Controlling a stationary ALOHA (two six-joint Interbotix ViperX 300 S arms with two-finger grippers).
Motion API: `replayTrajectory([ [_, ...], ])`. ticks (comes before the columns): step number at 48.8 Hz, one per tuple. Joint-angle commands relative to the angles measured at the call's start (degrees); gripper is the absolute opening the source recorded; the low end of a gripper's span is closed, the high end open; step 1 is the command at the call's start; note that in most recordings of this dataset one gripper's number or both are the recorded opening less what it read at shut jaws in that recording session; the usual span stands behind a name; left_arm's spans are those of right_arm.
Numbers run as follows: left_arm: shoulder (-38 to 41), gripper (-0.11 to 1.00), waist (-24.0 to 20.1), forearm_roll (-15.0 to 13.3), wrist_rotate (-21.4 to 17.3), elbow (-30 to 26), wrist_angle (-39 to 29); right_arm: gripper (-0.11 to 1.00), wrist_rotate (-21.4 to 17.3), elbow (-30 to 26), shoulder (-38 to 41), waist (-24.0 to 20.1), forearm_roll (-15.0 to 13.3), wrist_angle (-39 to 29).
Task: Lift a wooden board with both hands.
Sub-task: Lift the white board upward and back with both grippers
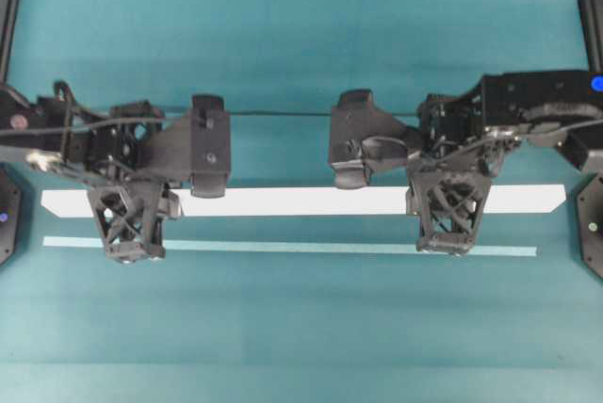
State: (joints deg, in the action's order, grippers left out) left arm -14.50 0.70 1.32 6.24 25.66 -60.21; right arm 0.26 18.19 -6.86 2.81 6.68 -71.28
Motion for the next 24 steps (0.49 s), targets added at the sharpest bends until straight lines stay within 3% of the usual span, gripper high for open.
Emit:
replayTrajectory([
  [1, -1.23, 0.17, -0.09, 0.0, 0.18, -3.6, -1.85, 0.21, -1.49, -2.46, -0.53, 0.18, 0.26, -1.76],
  [24, -0.88, 0.17, -0.35, 0.18, 0.18, -15.12, -11.51, 0.21, -2.9, -12.92, -0.53, 0.62, 0.26, -12.3],
])
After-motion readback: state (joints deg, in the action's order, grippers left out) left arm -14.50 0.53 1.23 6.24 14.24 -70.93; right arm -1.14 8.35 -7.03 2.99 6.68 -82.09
